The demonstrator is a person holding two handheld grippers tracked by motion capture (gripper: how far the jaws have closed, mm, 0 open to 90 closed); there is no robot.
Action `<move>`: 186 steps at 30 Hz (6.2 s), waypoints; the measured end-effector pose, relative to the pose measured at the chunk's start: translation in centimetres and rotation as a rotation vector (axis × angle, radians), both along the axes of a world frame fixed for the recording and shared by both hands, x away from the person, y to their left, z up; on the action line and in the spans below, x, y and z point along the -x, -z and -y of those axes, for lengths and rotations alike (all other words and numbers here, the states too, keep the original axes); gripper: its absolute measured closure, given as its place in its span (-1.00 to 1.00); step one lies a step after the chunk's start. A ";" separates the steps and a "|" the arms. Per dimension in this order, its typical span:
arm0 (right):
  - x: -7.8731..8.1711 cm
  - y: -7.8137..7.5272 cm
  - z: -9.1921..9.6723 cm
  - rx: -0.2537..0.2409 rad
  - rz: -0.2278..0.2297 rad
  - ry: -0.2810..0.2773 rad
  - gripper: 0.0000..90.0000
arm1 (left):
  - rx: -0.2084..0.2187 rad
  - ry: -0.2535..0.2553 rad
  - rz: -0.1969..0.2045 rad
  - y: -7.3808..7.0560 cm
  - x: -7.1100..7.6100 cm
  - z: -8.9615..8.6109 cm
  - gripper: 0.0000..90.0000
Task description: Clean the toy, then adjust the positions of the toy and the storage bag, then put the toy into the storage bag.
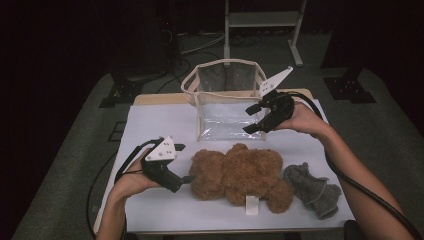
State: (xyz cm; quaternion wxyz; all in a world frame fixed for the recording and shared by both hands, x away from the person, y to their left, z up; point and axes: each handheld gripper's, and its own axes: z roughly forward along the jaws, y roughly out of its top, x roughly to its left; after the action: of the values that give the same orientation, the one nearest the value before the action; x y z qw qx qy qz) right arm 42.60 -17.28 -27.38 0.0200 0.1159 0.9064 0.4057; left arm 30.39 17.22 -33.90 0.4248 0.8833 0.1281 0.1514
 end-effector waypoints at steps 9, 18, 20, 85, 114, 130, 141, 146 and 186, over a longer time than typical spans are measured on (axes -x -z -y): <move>-0.3 -0.4 -1.1 0.001 0.006 -0.020 -0.49 | -0.007 0.006 0.004 -0.1 0.1 -0.2 -0.93; -0.9 -0.8 -2.0 0.026 0.010 -0.037 -0.49 | -0.008 0.009 0.010 -0.2 0.2 -0.4 -0.93; -1.1 -1.0 -2.3 0.027 0.008 -0.039 -0.49 | -0.009 0.010 0.009 -0.2 0.2 -0.5 -0.93; -10.1 -0.8 -5.5 0.144 -0.012 -0.028 0.14 | -0.005 -0.015 -0.002 0.0 0.4 -1.7 -0.93; -7.6 -0.1 -5.2 0.171 -0.007 -0.066 0.92 | -0.005 -0.022 0.001 -0.1 0.6 -2.1 -0.93; -5.5 -0.2 -4.9 0.177 -0.008 -0.091 0.92 | -0.010 -0.019 -0.002 -0.1 0.6 -2.1 -0.93; -3.5 -0.3 -5.4 0.189 0.003 -0.129 0.92 | -0.016 -0.016 -0.002 -0.2 0.6 -2.1 -0.93; -2.4 -0.4 -5.5 0.193 0.008 -0.143 0.92 | -0.016 -0.018 -0.005 -0.1 0.7 -2.1 -0.93; 7.0 -2.3 -5.5 0.145 0.073 -0.198 -0.40 | -0.021 -0.011 -0.014 0.2 0.6 -2.1 -0.93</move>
State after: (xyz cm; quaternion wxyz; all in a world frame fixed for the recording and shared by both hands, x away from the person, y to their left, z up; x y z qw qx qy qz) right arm 35.64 -11.79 -25.10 0.0211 0.0093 0.9391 0.3428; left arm 29.75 19.30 -34.06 0.4136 0.8881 0.1345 0.1487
